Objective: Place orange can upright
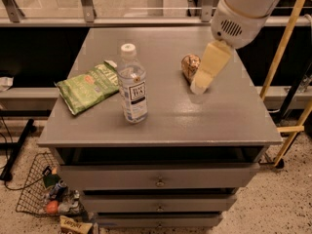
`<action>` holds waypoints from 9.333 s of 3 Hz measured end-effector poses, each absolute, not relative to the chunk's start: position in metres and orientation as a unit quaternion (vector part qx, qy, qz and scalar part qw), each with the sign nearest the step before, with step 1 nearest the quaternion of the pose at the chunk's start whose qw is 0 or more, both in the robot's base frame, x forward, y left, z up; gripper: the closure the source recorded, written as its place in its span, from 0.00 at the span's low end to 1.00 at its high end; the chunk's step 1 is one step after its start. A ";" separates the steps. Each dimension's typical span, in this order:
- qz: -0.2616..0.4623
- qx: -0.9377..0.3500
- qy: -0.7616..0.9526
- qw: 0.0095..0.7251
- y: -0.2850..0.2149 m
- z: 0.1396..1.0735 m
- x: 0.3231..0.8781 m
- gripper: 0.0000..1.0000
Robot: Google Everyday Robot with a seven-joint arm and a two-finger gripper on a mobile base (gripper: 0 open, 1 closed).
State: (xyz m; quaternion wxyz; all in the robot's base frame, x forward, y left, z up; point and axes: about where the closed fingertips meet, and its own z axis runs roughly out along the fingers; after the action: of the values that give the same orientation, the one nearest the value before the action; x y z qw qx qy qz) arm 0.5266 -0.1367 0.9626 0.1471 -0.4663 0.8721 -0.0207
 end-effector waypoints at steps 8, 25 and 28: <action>-0.024 -0.159 0.986 0.045 -0.127 0.829 0.734 0.42; 0.190 -0.368 0.675 0.611 -0.147 0.948 0.691 1.00; 0.193 -0.359 0.641 0.650 -0.145 0.941 0.687 0.76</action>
Offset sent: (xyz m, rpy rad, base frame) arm 0.0553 -0.0075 0.0143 0.1997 0.0833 -0.4920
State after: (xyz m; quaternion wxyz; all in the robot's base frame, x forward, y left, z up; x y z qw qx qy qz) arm 0.6874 -0.1452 0.9413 0.6504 -0.3588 0.6412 0.1927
